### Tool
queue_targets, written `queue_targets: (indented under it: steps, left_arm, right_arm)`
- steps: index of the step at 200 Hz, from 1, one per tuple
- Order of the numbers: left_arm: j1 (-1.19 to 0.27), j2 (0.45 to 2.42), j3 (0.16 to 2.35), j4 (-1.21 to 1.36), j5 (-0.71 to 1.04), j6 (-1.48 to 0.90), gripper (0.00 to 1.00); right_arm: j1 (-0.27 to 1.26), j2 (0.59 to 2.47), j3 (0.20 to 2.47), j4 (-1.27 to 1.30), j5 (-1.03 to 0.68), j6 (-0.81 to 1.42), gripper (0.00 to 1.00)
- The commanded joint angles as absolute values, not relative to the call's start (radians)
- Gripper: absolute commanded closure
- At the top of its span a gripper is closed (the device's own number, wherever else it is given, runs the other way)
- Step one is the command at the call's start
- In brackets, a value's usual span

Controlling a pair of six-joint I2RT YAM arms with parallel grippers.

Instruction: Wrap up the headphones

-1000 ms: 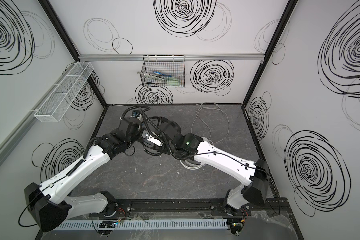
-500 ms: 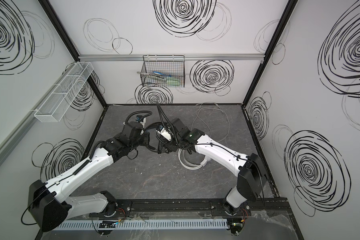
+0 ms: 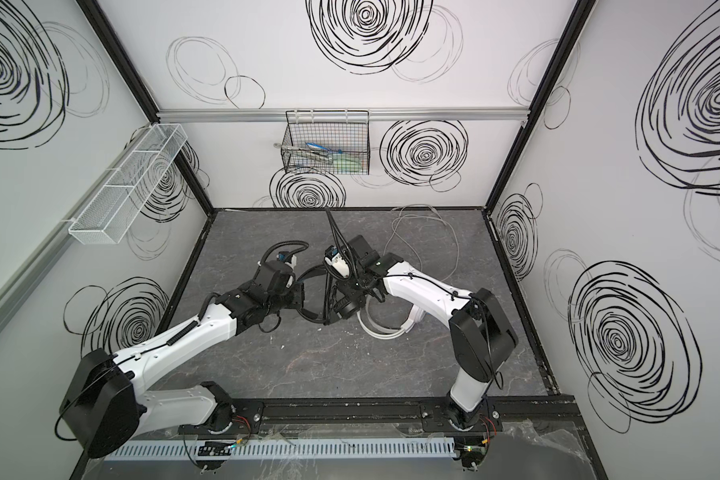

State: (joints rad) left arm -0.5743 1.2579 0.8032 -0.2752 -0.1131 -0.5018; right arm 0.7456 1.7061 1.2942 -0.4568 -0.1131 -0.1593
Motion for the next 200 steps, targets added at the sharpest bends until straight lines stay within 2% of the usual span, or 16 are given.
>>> queue_targets:
  steps: [1,36,57,63,100,154,200]
  left_arm:
    - [-0.595,1.248,0.762,-0.292,0.026,-0.514,1.0]
    - [-0.592,1.248,0.744,-0.301,0.021,-0.539,1.0]
    - [-0.595,1.257,0.747,-0.306,0.023,-0.555,1.0]
    - [-0.595,1.256,0.749,-0.307,0.024,-0.562,1.0]
    - [-0.595,1.268,0.756,-0.304,0.022,-0.586,1.0]
    - [-0.561,1.263,0.728,-0.308,0.01,-0.576,1.0]
    - [-0.496,1.265,0.683,-0.282,0.035,-0.551,1.0]
  right_arm:
    - [0.703,1.74,1.302,-0.341,-0.063,-0.129,0.58]
    - [0.693,1.778,1.299,-0.33,-0.124,-0.117,0.56]
    - [0.691,1.787,1.312,-0.335,-0.134,-0.112,0.39]
    - [0.692,1.792,1.314,-0.339,-0.128,-0.108,0.37]
    - [0.702,1.803,1.298,-0.364,-0.091,-0.083,0.37]
    - [0.732,1.714,1.292,-0.409,0.021,-0.112,0.35]
    - [0.802,1.708,1.37,-0.517,0.145,-0.132,0.34]
